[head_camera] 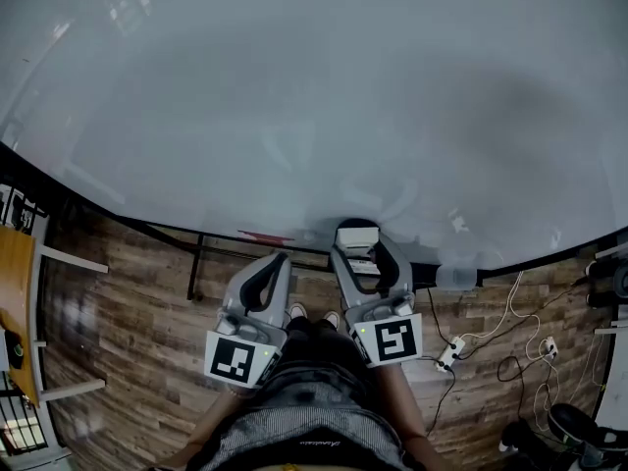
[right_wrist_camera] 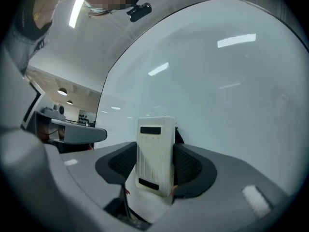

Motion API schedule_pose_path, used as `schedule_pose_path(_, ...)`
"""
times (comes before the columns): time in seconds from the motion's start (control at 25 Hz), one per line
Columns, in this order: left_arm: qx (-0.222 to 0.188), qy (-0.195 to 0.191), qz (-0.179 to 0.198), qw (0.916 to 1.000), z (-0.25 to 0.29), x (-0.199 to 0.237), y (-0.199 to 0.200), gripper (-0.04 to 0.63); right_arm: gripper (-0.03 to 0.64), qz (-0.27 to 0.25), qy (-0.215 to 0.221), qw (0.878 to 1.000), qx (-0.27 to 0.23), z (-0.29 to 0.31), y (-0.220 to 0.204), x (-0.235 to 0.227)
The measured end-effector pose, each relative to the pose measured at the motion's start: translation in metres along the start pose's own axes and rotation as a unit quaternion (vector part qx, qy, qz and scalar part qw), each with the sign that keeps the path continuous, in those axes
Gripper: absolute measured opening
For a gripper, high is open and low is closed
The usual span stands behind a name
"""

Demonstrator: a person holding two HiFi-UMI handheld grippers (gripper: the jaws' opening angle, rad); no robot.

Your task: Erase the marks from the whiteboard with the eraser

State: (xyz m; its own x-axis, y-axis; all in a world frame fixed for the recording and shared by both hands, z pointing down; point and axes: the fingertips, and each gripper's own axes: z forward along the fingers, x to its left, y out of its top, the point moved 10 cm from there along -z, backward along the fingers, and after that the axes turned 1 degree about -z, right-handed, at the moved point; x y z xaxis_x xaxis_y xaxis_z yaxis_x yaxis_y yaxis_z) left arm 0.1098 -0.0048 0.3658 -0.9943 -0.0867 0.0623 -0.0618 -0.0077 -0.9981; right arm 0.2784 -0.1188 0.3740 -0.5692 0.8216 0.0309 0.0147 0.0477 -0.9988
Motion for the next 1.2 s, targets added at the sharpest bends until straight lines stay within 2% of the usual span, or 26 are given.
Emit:
schedule_pose_path(0.2, 0.003, 0.043, 0.0, 0.9991, -0.009, -0.005, -0.004, 0.003, 0.241, 0.005, 0.014, 1.0, -0.013, -0.003, -0.002, -0.005)
schedule_pose_path(0.44, 0.003, 0.063, 0.004, 0.998, -0.012, 0.001, -0.003, 0.003, 0.241, -0.001, 0.038, 0.999, -0.009, 0.0, -0.001, -0.002)
schedule_pose_path(0.76, 0.003, 0.042, 0.004, 0.9991, -0.011, 0.026, -0.001, 0.003, 0.241, -0.02, 0.057, 0.998, -0.015, 0.025, 0.005, 0.029)
schedule_pose_path(1.0, 0.004, 0.023, 0.002, 0.9997, -0.02, 0.065, 0.001, 0.003, 0.241, -0.029, 0.055, 0.998, -0.022, 0.052, 0.009, 0.066)
schedule_pose_path(1.2, 0.006, 0.013, 0.003, 0.9999, -0.033, 0.113, 0.002, 0.003, 0.241, -0.032, 0.05, 0.998, -0.022, 0.082, 0.011, 0.105)
